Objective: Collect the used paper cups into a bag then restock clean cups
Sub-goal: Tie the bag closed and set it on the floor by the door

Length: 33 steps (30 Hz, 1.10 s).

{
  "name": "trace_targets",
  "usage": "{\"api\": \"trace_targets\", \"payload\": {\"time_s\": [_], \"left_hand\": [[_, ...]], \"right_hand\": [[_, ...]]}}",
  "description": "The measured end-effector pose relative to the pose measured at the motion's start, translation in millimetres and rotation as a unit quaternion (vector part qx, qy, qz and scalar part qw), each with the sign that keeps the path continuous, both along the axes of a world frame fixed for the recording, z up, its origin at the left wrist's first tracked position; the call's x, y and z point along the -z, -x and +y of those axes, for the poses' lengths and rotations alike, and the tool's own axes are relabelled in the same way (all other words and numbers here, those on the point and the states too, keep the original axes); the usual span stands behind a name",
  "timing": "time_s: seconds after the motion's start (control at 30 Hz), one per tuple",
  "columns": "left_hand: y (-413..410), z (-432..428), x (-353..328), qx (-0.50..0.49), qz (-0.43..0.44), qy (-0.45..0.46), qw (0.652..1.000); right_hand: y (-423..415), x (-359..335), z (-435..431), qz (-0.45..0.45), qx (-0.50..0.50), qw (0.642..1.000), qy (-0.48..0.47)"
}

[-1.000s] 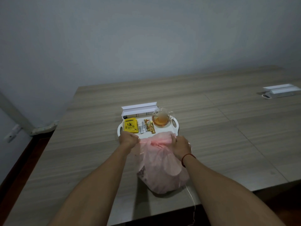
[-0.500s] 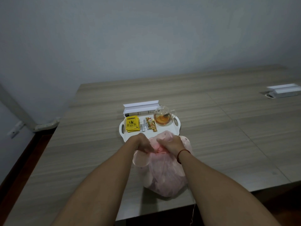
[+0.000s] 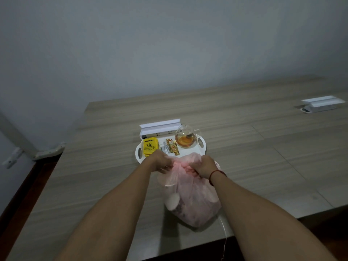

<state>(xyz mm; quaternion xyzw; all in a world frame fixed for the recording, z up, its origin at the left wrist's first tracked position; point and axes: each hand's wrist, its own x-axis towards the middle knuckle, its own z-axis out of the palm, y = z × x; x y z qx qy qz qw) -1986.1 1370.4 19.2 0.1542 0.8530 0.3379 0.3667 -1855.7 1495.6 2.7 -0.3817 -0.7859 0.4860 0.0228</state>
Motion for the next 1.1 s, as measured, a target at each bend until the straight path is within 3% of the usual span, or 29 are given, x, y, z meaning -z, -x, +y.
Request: {"api": "trace_targets", "payload": {"time_s": [0.1, 0.2, 0.3, 0.57, 0.7, 0.83, 0.97, 1.1], "left_hand": [[-5, 3, 8, -0.074, 0.006, -0.084, 0.994], [-11, 7, 19, -0.09, -0.019, -0.111, 0.99], [-18, 8, 28, -0.08, -0.022, -0.095, 0.992], [-14, 1, 41, -0.162, 0.108, -0.027, 0.98], [-9, -4, 40, -0.177, 0.11, 0.011, 0.978], [-6, 0, 41, -0.162, 0.127, -0.016, 0.978], [-14, 11, 32, -0.143, 0.038, -0.152, 0.977], [-28, 20, 27, -0.157, -0.083, -0.208, 0.962]], "right_hand": [[-2, 1, 0, 0.04, 0.036, 0.997, 0.064], [-2, 2, -2, 0.045, 0.031, 0.997, 0.063], [-3, 8, -3, 0.037, 0.019, 0.998, 0.045], [-4, 11, 15, -0.011, 0.064, 0.997, -0.034], [-4, 22, 24, -0.011, 0.088, 0.996, 0.008], [-6, 16, 16, 0.007, 0.088, 0.994, 0.068], [-5, 16, 12, 0.042, 0.073, 0.984, 0.156], [-1, 25, 7, 0.091, 0.036, 0.965, 0.242]]}}
